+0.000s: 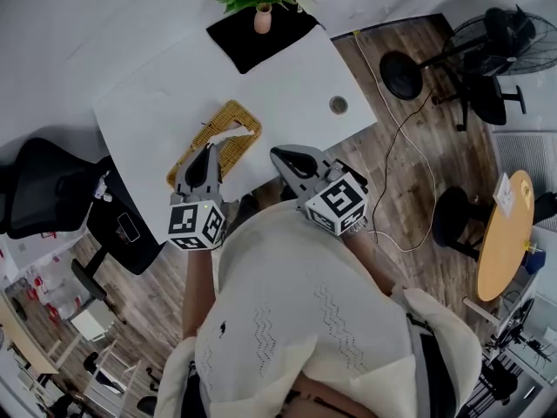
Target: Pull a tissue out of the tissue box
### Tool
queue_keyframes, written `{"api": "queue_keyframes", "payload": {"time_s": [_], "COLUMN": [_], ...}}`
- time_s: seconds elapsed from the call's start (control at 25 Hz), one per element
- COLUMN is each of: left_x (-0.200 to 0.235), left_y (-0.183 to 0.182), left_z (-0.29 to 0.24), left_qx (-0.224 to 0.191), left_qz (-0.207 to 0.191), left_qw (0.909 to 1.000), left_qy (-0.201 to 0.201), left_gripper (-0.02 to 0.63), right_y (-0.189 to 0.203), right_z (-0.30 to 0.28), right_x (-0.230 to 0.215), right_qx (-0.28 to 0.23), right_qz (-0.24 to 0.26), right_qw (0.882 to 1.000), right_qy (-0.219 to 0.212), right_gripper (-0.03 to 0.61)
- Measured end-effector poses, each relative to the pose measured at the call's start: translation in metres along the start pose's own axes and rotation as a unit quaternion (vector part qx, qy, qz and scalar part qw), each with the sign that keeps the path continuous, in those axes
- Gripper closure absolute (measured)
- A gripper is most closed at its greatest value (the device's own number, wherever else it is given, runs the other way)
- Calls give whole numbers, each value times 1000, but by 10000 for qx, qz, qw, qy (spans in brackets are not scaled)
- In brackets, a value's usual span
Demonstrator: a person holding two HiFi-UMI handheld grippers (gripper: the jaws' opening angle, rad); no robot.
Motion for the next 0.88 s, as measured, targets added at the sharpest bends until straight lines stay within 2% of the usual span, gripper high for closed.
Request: {"api": "queue_keyframes", "payload": {"time_s": [0.2, 0.88], "left_x": [-4, -22], "left_y": [-6, 2], "left_z": [6, 22], "left_qx": [-133, -84], "left_qz": [40, -110], "left_qw": [9999, 9999], "left_qy": [-30, -24], "left_gripper": [601, 601], "right_y": [0, -2], "right_z": [-1, -4], "right_x": [-3, -11], "right_qx": [-17, -31], "right_qz": [-28, -38], "right_qw": [10000, 10000], "right_qy": [7, -33], "right_gripper": [577, 577]}}
Point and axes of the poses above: the fingertips, and each gripper's own axes: z backward along the fingers, x to its left, y out of its underside, the point moved 7 cm from there along z, backward along the fingers, and after that the axes turned 14 degrees about -x, right-handed, at the moved point
